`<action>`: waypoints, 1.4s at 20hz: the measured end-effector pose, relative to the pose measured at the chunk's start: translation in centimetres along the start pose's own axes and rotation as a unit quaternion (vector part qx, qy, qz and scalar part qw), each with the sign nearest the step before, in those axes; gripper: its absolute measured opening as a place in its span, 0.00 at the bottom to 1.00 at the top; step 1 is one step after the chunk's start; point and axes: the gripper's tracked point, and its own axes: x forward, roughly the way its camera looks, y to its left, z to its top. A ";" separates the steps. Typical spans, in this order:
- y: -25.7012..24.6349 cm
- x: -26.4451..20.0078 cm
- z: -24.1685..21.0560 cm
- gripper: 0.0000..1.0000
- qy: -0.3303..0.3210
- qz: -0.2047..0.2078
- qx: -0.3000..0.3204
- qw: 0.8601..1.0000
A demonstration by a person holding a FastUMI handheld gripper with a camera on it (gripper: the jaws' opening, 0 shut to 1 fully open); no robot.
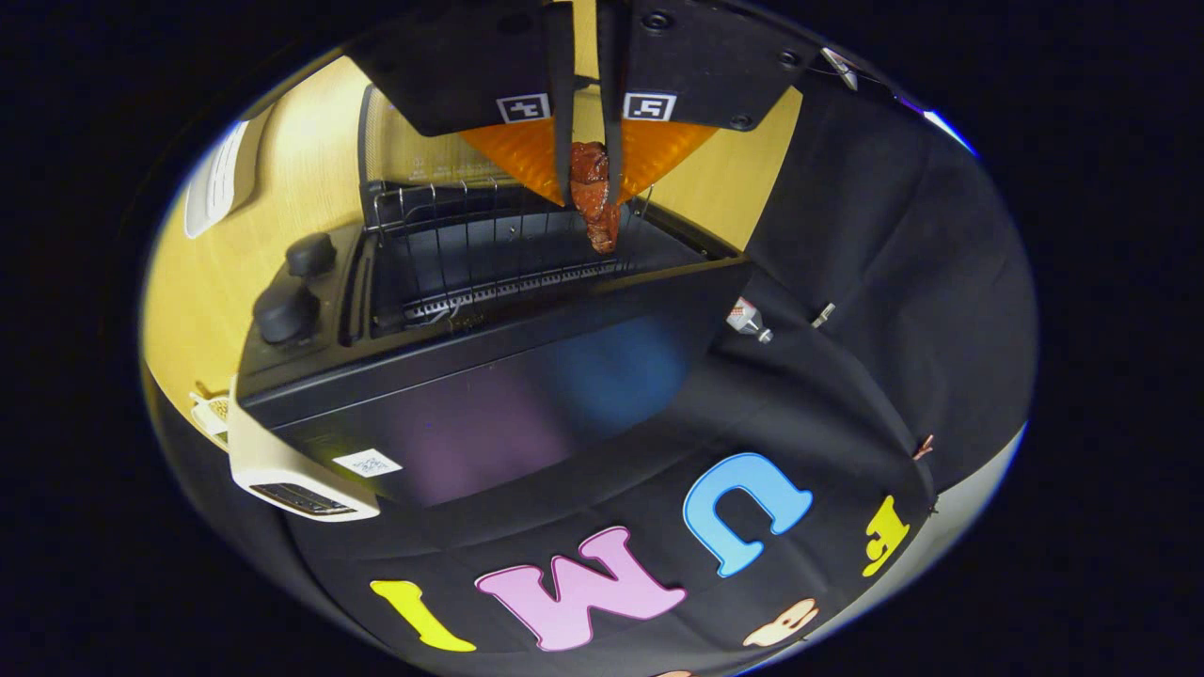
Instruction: Open the toaster oven, put the food inside, and close the toaster oven door.
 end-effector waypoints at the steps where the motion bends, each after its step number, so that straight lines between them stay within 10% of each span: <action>1: -0.4 1.0 -0.2 0.14 0.006 0.001 0.001 1.000; 8: -3.8 4.1 2.1 0.21 -0.010 -0.032 -0.034 0.999; 13: -7.9 4.1 2.8 0.57 -0.023 -0.134 -0.140 0.981; 18: -5.9 3.1 2.1 1.00 -0.036 -0.135 -0.199 0.970; 28: -4.3 -4.6 2.6 0.99 -0.066 -0.156 -0.205 0.964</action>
